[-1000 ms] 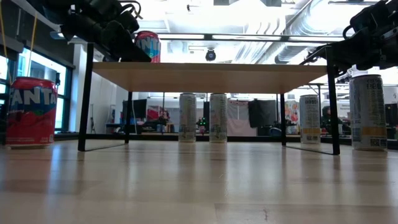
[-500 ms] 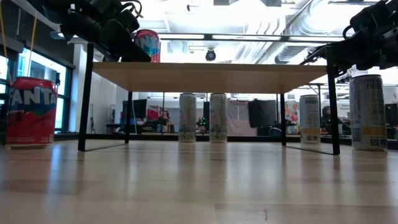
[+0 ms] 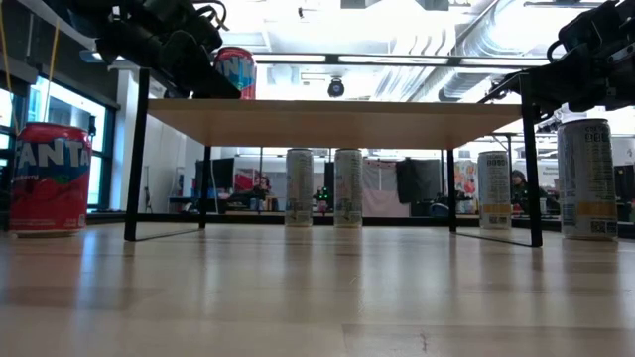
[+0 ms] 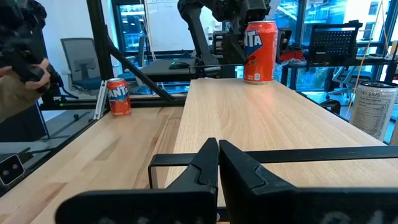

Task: Place canned beverage on shelf
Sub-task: Put the red soda can on the shelf

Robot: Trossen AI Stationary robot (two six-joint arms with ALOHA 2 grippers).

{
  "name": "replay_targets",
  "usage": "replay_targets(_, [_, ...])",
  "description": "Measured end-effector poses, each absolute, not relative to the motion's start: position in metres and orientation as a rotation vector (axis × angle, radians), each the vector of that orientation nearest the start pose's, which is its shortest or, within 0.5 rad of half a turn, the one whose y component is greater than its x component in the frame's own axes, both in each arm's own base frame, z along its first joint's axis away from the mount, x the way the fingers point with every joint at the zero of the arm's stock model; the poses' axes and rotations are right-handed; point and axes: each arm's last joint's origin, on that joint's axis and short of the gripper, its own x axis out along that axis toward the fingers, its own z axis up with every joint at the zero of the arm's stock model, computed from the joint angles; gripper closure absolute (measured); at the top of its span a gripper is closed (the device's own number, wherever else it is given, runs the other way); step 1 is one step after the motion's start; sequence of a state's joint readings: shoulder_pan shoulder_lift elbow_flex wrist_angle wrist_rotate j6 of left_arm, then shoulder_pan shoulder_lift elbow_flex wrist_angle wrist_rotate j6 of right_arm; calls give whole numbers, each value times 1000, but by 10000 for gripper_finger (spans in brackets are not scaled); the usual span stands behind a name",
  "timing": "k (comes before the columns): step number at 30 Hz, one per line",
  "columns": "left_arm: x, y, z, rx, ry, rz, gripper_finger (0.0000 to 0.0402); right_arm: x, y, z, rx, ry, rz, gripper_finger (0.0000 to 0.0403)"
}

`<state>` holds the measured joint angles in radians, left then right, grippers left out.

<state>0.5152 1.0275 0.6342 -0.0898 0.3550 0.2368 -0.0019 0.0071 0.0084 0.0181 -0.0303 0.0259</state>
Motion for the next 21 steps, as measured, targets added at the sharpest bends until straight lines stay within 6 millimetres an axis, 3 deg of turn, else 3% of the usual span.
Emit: replay_targets(21, [193, 98, 247, 3, 455, 112, 69, 98, 1, 168, 26, -19, 29, 402])
